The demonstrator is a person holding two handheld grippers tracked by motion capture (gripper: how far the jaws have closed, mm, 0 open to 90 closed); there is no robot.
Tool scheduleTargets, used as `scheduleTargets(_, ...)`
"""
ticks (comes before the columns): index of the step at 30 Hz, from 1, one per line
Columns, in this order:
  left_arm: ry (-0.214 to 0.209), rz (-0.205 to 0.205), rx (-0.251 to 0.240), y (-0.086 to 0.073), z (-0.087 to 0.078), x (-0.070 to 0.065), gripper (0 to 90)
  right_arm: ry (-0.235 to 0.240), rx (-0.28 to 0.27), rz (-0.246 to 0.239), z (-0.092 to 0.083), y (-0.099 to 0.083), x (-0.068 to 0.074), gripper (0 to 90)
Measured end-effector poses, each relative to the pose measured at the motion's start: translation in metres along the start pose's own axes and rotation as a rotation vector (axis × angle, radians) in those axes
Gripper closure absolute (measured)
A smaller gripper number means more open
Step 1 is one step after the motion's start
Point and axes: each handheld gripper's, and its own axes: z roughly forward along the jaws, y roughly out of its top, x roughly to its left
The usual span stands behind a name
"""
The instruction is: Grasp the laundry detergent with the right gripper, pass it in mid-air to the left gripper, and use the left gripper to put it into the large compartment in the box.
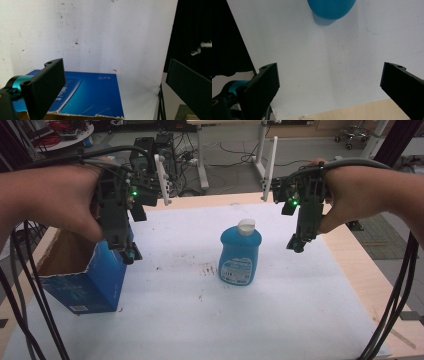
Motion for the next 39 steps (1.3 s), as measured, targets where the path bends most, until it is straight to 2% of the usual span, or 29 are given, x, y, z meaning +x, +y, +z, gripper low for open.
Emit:
scheduleTargets(7, -0.001, -0.002, -0.002, -0.001, 0.002, 0.002, 2.4, -0.003, -0.013, 0.008, 0.002, -0.003, 0.0, 1.6)
scheduleTargets(15, -0.005, 0.006, 0.001, -0.001, 0.005, 0.003, 2.4, -0.009, -0.028, 0.019, 0.012, -0.007, 0.002, 1.6)
scheduleTargets(17, -0.007, 0.004, -0.005, -0.002, 0.005, 0.003, 2.4, 0.003, -0.058, 0.015, 0.019, -0.009, 0.002, 1.5)
scheduleTargets(22, -0.008, 0.0, -0.007, -0.005, 0.004, 0.002, 2.4, 0.033, -0.138, 0.046, 0.033, -0.014, 0.002, 1.5)
scheduleTargets(23, -0.008, 0.0, -0.007, -0.005, 0.004, 0.002, 2.4, 0.033, -0.138, 0.046, 0.033, -0.014, 0.002, 1.5)
scheduleTargets(24, -0.005, 0.002, -0.008, -0.006, 0.004, 0.001, 2.4, 0.041, -0.168, 0.052, 0.04, -0.017, 0.002, 1.5)
scheduleTargets(25, -0.005, 0.002, -0.008, -0.006, 0.004, 0.001, 2.4, 0.041, -0.168, 0.052, 0.04, -0.017, 0.002, 1.5)
scheduleTargets(30, -0.004, 0.0, -0.008, -0.006, 0.003, -0.002, 2.4, 0.059, -0.277, 0.086, 0.056, -0.03, 0.001, 1.5)
scheduleTargets(31, -0.004, 0.0, -0.008, -0.006, 0.003, -0.002, 2.4, 0.059, -0.277, 0.086, 0.056, -0.03, 0.001, 1.5)
scheduleTargets(32, -0.003, 0.001, -0.008, -0.006, 0.003, -0.003, 2.4, 0.067, -0.321, 0.103, 0.058, -0.035, 0.0, 1.5)
scheduleTargets(33, -0.003, 0.001, -0.008, -0.006, 0.003, -0.003, 2.4, 0.067, -0.321, 0.103, 0.058, -0.035, 0.0, 1.5)
scheduleTargets(34, 0.0, 0.002, -0.01, -0.006, 0.003, -0.003, 2.4, 0.067, -0.366, 0.119, 0.061, -0.041, 0.0, 1.5)
scheduleTargets(35, -0.001, 0.002, -0.006, -0.006, 0.002, -0.004, 2.4, 0.065, -0.391, 0.126, 0.062, -0.043, 0.0, 1.5)
scheduleTargets(36, -0.001, 0.002, -0.006, -0.006, 0.002, -0.004, 2.4, 0.065, -0.391, 0.126, 0.062, -0.043, 0.0, 1.5)
scheduleTargets(38, 0.003, 0.007, -0.006, -0.006, 0.002, -0.004, 2.4, 0.058, -0.434, 0.143, 0.064, -0.049, 0.0, 1.5)
scheduleTargets(39, 0.004, 0.009, -0.006, -0.006, 0.002, -0.005, 2.4, 0.051, -0.474, 0.16, 0.067, -0.053, 0.002, 1.6)
